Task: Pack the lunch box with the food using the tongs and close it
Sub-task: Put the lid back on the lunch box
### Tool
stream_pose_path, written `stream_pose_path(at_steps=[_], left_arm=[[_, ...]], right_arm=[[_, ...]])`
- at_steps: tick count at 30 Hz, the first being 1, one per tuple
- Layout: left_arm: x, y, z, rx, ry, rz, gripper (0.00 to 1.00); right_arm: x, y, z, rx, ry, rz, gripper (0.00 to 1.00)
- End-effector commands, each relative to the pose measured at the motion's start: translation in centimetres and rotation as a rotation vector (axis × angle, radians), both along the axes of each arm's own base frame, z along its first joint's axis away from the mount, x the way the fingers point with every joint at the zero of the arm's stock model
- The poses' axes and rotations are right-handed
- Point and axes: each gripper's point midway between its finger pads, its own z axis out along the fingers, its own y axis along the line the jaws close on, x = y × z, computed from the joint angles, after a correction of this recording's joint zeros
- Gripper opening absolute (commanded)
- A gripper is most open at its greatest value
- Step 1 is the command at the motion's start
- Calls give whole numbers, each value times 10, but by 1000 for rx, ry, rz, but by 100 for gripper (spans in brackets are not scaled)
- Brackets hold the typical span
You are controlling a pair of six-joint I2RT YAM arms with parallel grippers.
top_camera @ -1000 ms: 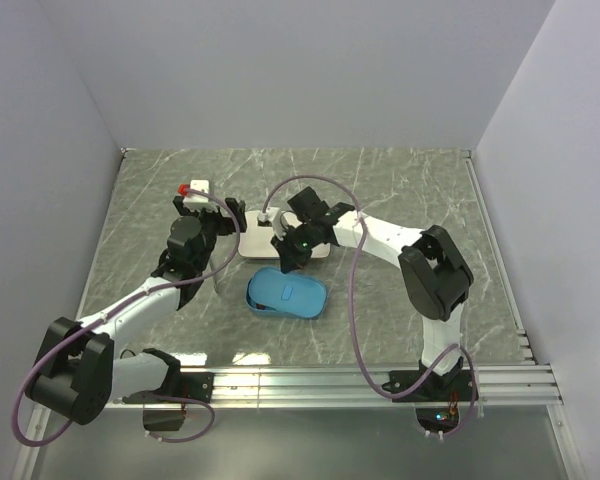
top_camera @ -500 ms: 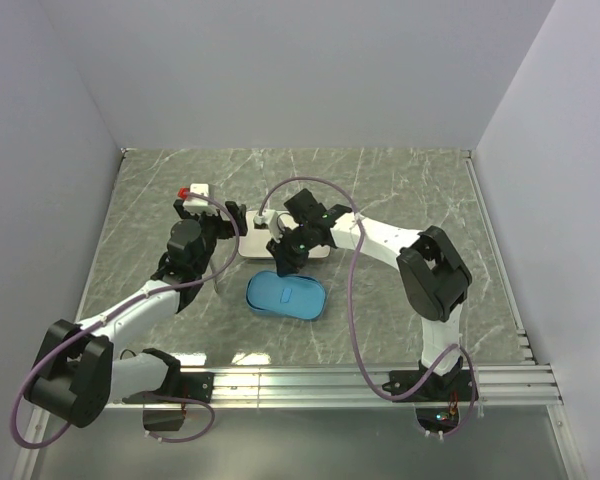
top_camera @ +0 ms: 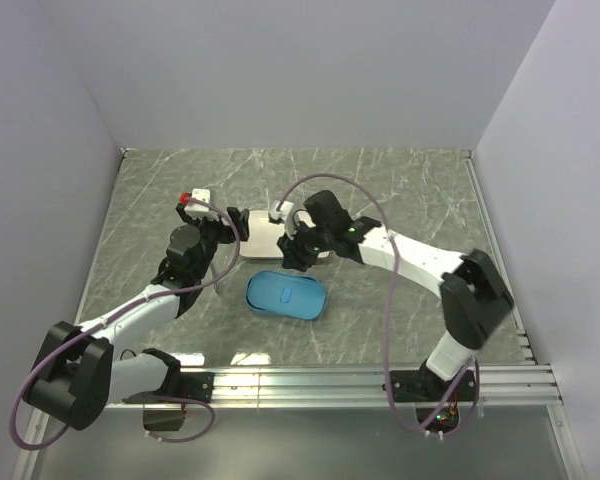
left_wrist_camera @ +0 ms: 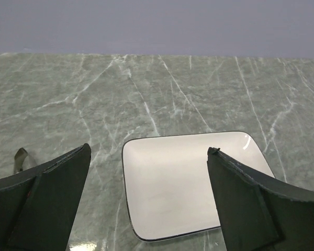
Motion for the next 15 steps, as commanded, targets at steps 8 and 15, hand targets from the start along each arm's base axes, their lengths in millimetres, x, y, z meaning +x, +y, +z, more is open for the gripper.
stream_pose_path(at_steps=[8, 15], left_arm=[[-23, -28, 28, -38, -98, -185, 98], [-26, -26, 18, -50, -38, -166, 97]], right_arm=[[27, -75, 87, 271, -203, -669, 43], [7, -103, 31, 237, 9, -934, 42]])
